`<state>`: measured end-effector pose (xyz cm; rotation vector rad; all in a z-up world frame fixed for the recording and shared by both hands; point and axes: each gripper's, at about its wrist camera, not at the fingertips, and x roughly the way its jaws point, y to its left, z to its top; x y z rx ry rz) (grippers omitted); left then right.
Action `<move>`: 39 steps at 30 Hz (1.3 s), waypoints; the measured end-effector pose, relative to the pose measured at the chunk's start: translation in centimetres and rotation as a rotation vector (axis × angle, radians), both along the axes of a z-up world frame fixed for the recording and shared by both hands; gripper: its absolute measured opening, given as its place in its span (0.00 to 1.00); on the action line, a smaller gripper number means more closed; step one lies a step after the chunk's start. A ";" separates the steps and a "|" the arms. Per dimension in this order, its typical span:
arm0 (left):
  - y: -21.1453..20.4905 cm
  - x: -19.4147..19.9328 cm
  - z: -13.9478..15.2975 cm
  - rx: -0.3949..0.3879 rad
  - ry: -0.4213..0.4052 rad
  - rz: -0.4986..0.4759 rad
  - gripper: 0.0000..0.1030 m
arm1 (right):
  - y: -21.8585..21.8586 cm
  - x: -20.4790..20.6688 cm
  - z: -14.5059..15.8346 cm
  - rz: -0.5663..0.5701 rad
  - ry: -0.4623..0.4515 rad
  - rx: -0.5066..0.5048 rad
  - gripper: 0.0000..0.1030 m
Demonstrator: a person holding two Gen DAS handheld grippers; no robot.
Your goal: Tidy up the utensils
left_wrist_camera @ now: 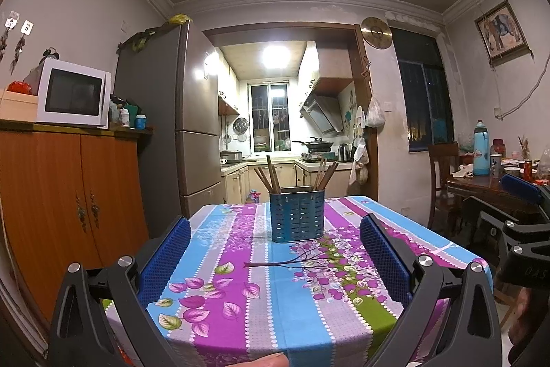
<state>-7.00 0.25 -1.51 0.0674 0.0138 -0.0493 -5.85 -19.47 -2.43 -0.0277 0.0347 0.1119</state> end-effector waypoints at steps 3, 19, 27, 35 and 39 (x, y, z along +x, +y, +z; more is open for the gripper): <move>0.1 0.0 -0.1 -0.007 0.001 0.000 0.96 | 0.1 0.1 -0.1 -0.007 -0.004 0.003 0.95; -0.4 1.0 -4.0 -0.030 -0.048 0.009 0.96 | -0.4 1.2 -3.1 -0.043 -0.036 0.019 0.95; -0.3 1.2 -4.1 -0.031 -0.051 0.009 0.96 | -0.6 1.1 -2.9 -0.035 -0.038 0.016 0.95; -0.3 1.2 -4.1 -0.031 -0.049 0.006 0.96 | -0.3 1.2 -2.6 -0.026 -0.034 0.008 0.95; -0.3 1.3 -3.9 -0.037 -0.051 -0.024 0.95 | -0.4 1.4 -2.3 -0.025 -0.030 0.006 0.95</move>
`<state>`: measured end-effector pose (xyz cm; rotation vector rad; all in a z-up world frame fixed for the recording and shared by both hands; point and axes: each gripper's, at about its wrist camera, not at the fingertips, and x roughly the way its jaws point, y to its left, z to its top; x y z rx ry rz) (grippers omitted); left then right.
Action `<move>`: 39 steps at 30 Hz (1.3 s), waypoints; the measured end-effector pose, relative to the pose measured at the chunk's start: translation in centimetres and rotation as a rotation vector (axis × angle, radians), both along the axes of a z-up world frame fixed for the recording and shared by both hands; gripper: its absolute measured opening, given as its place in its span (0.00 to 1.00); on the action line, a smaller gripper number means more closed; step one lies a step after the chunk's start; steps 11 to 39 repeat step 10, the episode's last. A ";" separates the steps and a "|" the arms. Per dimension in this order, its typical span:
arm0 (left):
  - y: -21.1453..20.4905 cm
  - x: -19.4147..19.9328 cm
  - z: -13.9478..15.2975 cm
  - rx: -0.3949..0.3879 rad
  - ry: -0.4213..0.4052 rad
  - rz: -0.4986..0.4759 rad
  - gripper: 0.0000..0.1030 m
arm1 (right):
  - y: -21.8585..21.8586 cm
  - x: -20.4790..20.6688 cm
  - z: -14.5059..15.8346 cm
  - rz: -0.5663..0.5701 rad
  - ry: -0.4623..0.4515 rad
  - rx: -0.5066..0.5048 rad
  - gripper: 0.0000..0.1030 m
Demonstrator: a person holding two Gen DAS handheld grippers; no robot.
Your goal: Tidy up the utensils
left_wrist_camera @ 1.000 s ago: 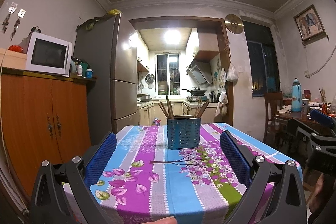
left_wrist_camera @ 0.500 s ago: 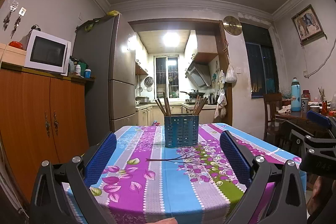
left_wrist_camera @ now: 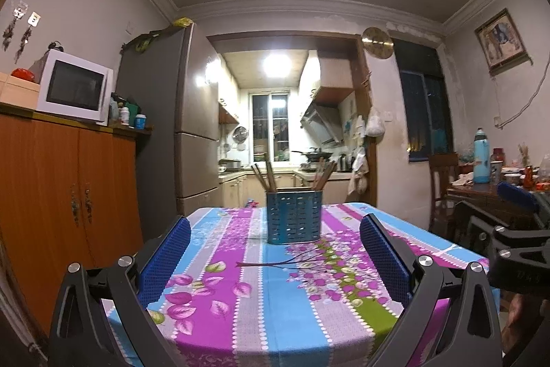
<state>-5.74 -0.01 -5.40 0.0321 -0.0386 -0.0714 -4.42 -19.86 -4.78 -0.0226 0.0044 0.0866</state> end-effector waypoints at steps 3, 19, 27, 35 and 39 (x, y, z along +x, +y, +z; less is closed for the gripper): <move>-0.1 0.7 0.2 -0.006 0.034 -0.024 0.96 | 0.0 0.0 0.0 0.000 0.001 0.001 0.95; 0.0 2.5 0.0 -0.012 0.123 -0.009 0.96 | 0.0 0.1 -0.1 -0.007 0.002 0.001 0.95; 0.0 2.5 0.0 -0.012 0.123 -0.009 0.96 | 0.0 0.1 -0.1 -0.007 0.002 0.001 0.95; 0.0 2.5 0.0 -0.012 0.123 -0.009 0.96 | 0.0 0.1 -0.1 -0.007 0.002 0.001 0.95; 0.0 2.5 0.0 -0.012 0.123 -0.009 0.96 | 0.0 0.1 -0.1 -0.007 0.002 0.001 0.95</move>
